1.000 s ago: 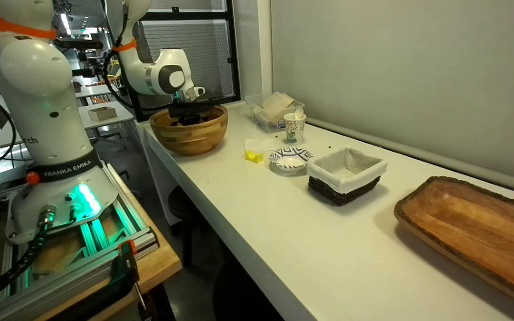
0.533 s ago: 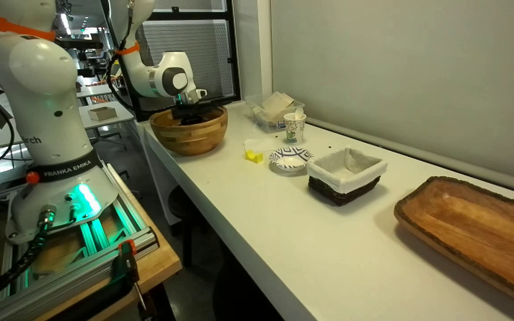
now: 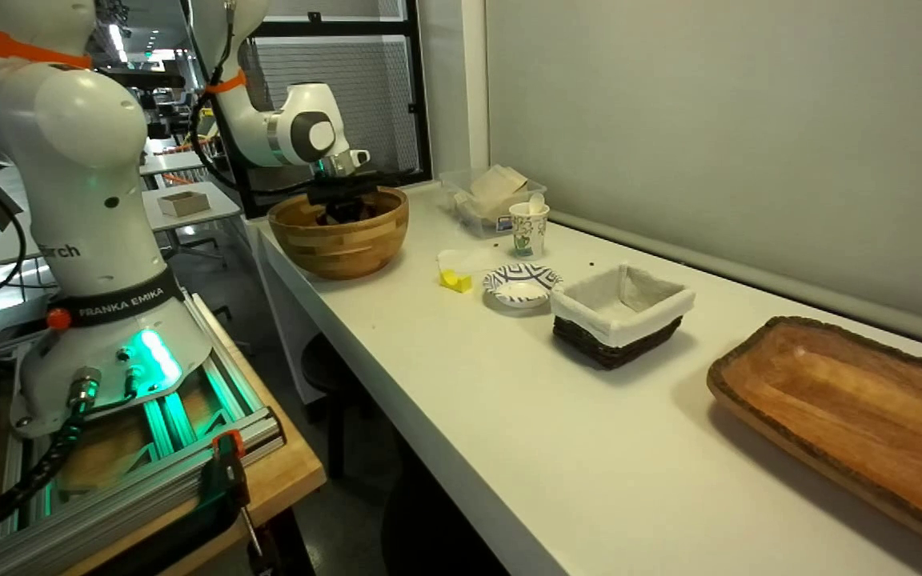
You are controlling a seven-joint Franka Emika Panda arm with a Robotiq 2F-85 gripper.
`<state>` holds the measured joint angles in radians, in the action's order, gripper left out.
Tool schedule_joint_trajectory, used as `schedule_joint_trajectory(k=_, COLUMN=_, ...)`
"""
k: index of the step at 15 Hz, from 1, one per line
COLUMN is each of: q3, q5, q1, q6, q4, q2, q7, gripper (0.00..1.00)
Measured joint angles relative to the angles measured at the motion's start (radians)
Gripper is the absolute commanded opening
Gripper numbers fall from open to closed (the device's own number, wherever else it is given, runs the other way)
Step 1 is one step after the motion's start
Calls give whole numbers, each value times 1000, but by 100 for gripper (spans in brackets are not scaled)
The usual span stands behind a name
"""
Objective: Remove the yellow block from the wooden bowl and place it on the counter.
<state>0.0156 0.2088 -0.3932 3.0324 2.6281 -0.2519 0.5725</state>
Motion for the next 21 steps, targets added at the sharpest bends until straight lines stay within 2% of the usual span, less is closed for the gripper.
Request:
schedule_joint_trajectory(k=4, q3=-59, q5=3, q1=97, q6=-150, q4=4, q2=134, q7=-105, gripper=9)
schedule_joint_trajectory(k=7, q3=-97, q5=-115, q1=182, q6=-307, q4=6, q2=261, q7=-115, gripper=9)
schedule_joint_trajectory(k=10, q3=-87, q5=-242, q1=218, q6=-434, q4=-3, q2=365, q7=-122, gripper=9)
schedule_joint_trajectory(k=14, q3=-48, q5=-258, q1=271, q6=-497, q4=-8, q2=441, q7=-232, gripper=9)
schedule_joint_trajectory(k=15, q3=-44, q5=-221, q1=296, q6=-489, q4=-5, q2=451, q7=-278, gripper=34)
schedule_joint_trajectory(k=18, q3=-40, q5=-212, q1=305, q6=-486, q4=-6, q2=453, q7=-278, gripper=34)
schedule_joint_trajectory(k=19, q3=-42, q5=-212, q1=302, q6=-486, q4=-6, q2=453, q7=-278, gripper=9)
schedule_joint_trajectory(k=21, q3=-43, q5=-206, q1=303, q6=-486, q4=-7, q2=450, q7=-292, gripper=9)
